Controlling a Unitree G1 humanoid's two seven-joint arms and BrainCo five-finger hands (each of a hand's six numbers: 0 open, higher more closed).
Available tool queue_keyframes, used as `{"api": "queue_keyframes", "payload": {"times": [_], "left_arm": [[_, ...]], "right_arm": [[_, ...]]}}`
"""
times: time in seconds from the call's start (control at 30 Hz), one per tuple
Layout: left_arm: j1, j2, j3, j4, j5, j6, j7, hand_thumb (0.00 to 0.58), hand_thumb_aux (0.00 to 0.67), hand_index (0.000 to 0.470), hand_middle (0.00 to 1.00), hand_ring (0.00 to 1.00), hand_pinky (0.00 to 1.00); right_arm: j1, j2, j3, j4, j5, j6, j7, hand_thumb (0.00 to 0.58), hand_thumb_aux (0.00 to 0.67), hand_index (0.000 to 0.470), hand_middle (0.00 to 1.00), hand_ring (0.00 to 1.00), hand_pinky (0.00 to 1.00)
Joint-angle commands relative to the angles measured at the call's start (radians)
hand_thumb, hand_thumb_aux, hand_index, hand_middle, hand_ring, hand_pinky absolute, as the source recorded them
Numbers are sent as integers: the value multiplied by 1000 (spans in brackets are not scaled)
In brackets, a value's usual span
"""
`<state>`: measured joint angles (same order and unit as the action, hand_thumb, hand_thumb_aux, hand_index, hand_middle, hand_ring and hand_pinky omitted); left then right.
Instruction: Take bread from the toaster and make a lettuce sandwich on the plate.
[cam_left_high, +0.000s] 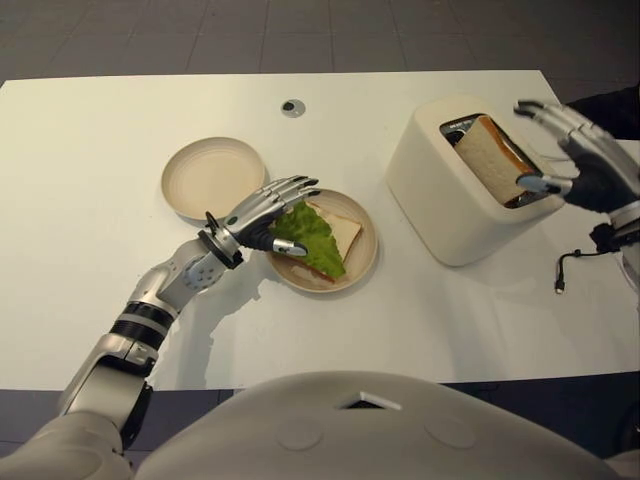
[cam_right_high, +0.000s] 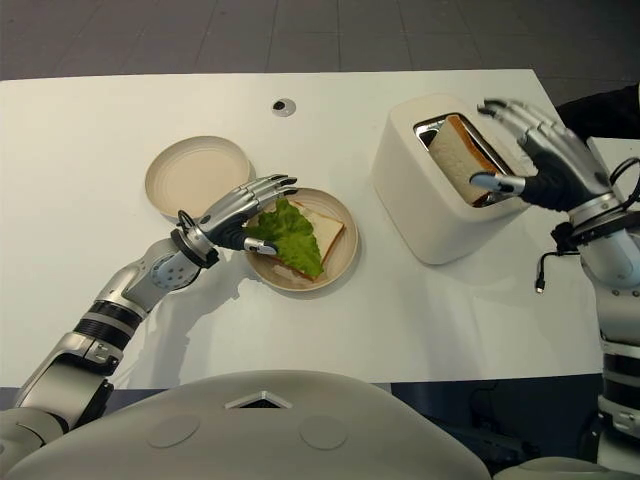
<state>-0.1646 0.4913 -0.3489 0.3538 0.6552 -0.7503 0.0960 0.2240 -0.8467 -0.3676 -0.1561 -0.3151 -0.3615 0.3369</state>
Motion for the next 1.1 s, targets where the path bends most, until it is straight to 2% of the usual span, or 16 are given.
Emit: {"api": "queue_keyframes", "payload": {"times": [0.03, 0.2, 0.23, 0.27, 0.3, 0.33, 0.37, 0.4, 0.47, 0.57, 0.6, 0.67, 0.77, 0.9, 1.1], "left_arm": [[-6, 2, -4, 15, 15, 8, 0, 0, 0, 0, 0, 0, 0], [-5, 3, -5, 19, 21, 9, 9, 0, 0, 0, 0, 0, 0], [-5, 4, -5, 20, 22, 8, 12, 0, 0, 0, 0, 0, 0], [-4, 4, -4, 20, 22, 8, 14, 0, 0, 0, 0, 0, 0], [-4, 3, -3, 23, 25, 8, 18, 0, 0, 0, 0, 0, 0], [-5, 2, -3, 26, 26, 8, 21, 0, 0, 0, 0, 0, 0], [-7, 1, -3, 31, 28, 8, 24, 0, 0, 0, 0, 0, 0], [-9, 0, -4, 38, 31, 7, 30, 0, 0, 0, 0, 0, 0], [-15, 0, -4, 54, 35, 6, 41, 0, 0, 0, 0, 0, 0], [-16, 1, -2, 63, 36, 4, 53, 0, 0, 0, 0, 0, 0], [-15, 0, -1, 63, 36, 4, 57, 0, 0, 0, 0, 0, 0], [-17, -3, 5, 68, 29, -2, 70, 0, 0, 0, 0, 0, 0], [-21, -21, 38, 76, -63, -48, 81, 0, 0, 0, 0, 0, 0], [-16, -57, 97, 82, -295, -133, 42, 0, 0, 0, 0, 0, 0], [13, -93, 164, 24, -671, -175, -99, 0, 0, 0, 0, 0, 0]], "right_arm": [[-15, -22, 42, 41, -42, 24, 26, 0, 0, 0, 0, 0, 0], [-63, 5, 102, 52, -69, 1, 1, 0, 0, 0, 0, 0, 0], [-82, 13, 106, 52, -70, -2, -17, 183, 116, 81, 0, 0, 0], [-98, 20, 106, 53, -68, -5, -34, 429, 328, 230, 0, 0, 0], [-118, 27, 105, 53, -73, -9, -58, 547, 510, 358, 27, 27, 27], [-145, 37, 98, 54, -85, -17, -96, 574, 604, 424, 90, 90, 90], [-171, 45, 89, 55, -95, -26, -134, 580, 670, 470, 208, 208, 208], [-191, 55, 82, 52, -100, -39, -165, 580, 670, 470, 357, 357, 357], [-217, 73, 71, 33, -85, -66, -206, 580, 670, 470, 506, 506, 506], [-250, 96, 42, 10, -52, -88, -253, 580, 670, 470, 816, 816, 816], [-261, 104, 31, 7, -35, -95, -264, 580, 670, 470, 906, 906, 906], [-279, 127, 10, -18, 25, -102, -274, 580, 670, 470, 1000, 1000, 1000], [-306, 171, -3, -62, 162, -100, -267, 580, 670, 470, 1000, 1000, 1000], [-312, 233, 52, -136, 344, -49, -205, 580, 670, 470, 1000, 1000, 1000], [-225, 396, 240, -229, 491, 55, -141, 580, 670, 470, 1000, 1000, 1000]]}}
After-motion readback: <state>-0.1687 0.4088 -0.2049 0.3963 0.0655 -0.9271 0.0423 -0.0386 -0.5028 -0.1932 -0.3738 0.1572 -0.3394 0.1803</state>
